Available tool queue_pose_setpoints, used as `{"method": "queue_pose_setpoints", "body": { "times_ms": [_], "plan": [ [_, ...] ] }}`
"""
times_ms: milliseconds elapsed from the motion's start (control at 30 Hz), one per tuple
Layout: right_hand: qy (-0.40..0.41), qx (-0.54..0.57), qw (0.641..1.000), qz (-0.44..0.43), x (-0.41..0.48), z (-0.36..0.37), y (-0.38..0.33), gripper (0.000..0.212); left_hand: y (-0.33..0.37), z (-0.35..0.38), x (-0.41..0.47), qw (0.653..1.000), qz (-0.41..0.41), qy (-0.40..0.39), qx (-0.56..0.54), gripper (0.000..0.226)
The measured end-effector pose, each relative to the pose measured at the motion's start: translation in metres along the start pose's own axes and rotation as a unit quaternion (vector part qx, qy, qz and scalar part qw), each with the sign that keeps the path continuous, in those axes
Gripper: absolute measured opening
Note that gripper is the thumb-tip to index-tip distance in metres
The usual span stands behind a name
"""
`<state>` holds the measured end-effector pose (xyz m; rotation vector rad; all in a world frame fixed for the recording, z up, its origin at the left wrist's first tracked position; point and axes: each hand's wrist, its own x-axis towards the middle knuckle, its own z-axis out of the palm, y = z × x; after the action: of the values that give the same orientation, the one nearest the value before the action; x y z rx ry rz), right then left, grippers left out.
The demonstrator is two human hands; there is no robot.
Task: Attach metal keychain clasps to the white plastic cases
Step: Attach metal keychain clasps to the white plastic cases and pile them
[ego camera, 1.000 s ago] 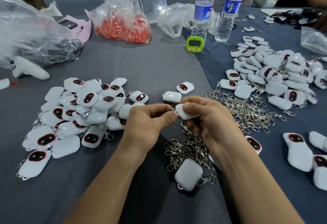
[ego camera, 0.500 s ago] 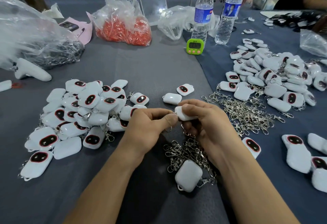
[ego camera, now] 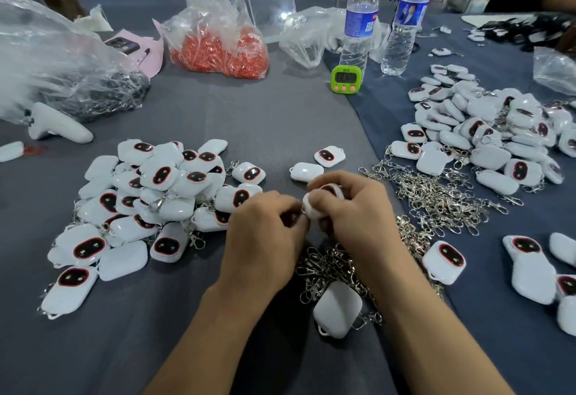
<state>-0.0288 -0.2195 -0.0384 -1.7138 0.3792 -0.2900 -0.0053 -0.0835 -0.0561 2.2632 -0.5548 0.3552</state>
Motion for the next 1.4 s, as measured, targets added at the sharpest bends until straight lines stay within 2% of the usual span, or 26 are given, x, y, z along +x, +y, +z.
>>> {"method": "queue_pose_setpoints", "body": {
  "times_ms": [67,133,300,367,533,633,733,800,867,933,967,1000,1067,1167,1267,1400],
  "plan": [
    [-0.042,0.156,0.983,0.083,0.002,-0.004,-0.005,0.018,0.003,-0.002,0.005,0.976,-0.101,-0.033,-0.188,0.008],
    [-0.064,0.232,0.963,0.121,0.004,-0.01,-0.007,0.018,0.004,-0.003,0.011,0.94,-0.166,-0.062,-0.292,0.014],
    [-0.096,0.273,0.948,0.135,0.006,-0.017,-0.009,0.036,0.011,-0.001,0.011,0.902,-0.199,-0.088,-0.372,0.014],
    [-0.113,0.27,0.948,0.126,0.006,-0.017,-0.009,0.034,0.016,0.0,0.009,0.899,-0.196,-0.086,-0.381,0.012],
    [-0.123,0.269,0.947,0.123,0.005,-0.016,-0.008,0.021,0.018,0.0,0.01,0.895,-0.186,-0.058,-0.401,0.027],
    [-0.101,0.275,0.948,0.121,0.006,-0.015,-0.008,0.023,0.015,-0.001,0.01,0.922,-0.141,-0.04,-0.358,0.022],
    [-0.039,0.272,0.956,0.1,0.004,-0.011,-0.007,0.021,0.008,-0.002,0.009,0.983,-0.042,0.008,-0.179,0.017],
    [0.002,0.255,0.965,0.068,0.002,-0.008,-0.005,0.022,0.006,-0.002,0.009,0.997,0.052,0.026,-0.059,0.017],
    [0.04,0.169,0.985,-0.002,0.0,-0.004,-0.002,0.022,0.005,-0.002,0.008,0.991,0.131,0.012,0.032,0.019],
    [0.059,0.003,0.995,-0.08,-0.002,-0.001,0.002,0.017,0.003,-0.002,0.006,0.984,0.16,-0.013,0.081,0.023],
    [0.061,-0.045,0.993,-0.095,-0.002,0.0,0.004,0.015,0.001,-0.002,0.005,0.984,0.153,-0.021,0.085,0.022],
    [0.057,-0.042,0.994,-0.083,-0.001,0.0,0.004,0.014,0.0,-0.002,0.004,0.989,0.13,-0.027,0.072,0.02],
    [0.032,0.08,0.996,-0.006,0.002,-0.002,0.0,0.011,0.001,-0.003,0.004,0.999,0.034,-0.023,-0.026,0.01],
    [-0.026,0.233,0.966,0.106,0.005,-0.006,-0.004,0.019,0.002,-0.001,0.009,0.973,-0.104,-0.029,-0.203,0.009],
    [-0.045,0.287,0.946,0.141,0.006,-0.008,-0.005,0.021,0.004,0.001,0.01,0.955,-0.129,-0.033,-0.266,0.011],
    [-0.057,0.304,0.939,0.147,0.004,-0.007,-0.006,0.021,0.007,0.001,0.01,0.947,-0.132,0.005,-0.292,0.007]
  ]
}}
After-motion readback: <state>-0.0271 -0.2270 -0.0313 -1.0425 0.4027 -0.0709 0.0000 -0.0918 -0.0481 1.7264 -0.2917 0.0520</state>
